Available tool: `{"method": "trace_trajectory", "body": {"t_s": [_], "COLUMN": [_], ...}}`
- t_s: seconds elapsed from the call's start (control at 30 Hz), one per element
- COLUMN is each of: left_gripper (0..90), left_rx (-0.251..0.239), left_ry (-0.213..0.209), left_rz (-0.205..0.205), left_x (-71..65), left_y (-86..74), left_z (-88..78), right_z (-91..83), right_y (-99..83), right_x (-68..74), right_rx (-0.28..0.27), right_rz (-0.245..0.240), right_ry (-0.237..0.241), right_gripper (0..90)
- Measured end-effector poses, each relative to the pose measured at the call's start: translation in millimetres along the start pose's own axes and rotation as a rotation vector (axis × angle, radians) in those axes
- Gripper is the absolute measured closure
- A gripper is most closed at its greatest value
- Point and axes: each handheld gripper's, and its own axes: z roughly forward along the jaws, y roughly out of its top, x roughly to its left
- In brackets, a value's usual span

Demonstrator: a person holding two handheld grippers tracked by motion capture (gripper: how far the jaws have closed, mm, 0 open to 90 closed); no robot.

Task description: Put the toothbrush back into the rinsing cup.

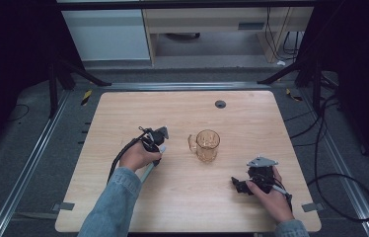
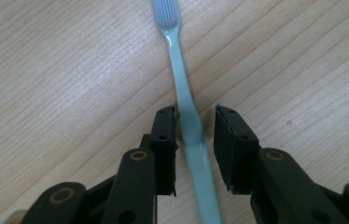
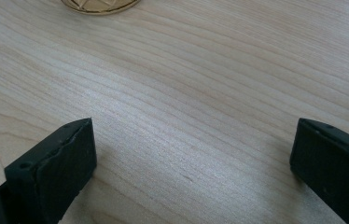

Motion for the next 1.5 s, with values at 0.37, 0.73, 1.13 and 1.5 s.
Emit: {"method": "trace_trajectory", "body": {"t_s": [0.37, 0.73, 1.13, 1.5], "left_gripper": [71.0, 78.3, 78.5, 78.6], "left_rx": [0.005, -0.004, -0.169, -0.318], "left_ry": [0.005, -0.005, 0.013, 0.031], "left_rz": [-0.006, -0.019, 0.009, 0.033], "left_x": [0.4, 2.7, -7.8, -25.7], "left_y": [1.2, -1.2, -4.7, -2.2], "left_z": [2.9, 3.5, -32.4, -50.3], "right_z": [0.0, 0.0, 0.0, 0.0], "right_y": [0.0, 0.0, 0.0, 0.0], "right_x": [0.0, 0.0, 0.0, 0.0], "right_rx": [0.0, 0.0, 0.0, 0.0], "right_rz": [0.0, 0.0, -0.001, -0.001], "right_ry": [0.0, 0.0, 0.0, -0.001], "right_gripper": [0.7, 0.7, 0.7, 0.7]}}
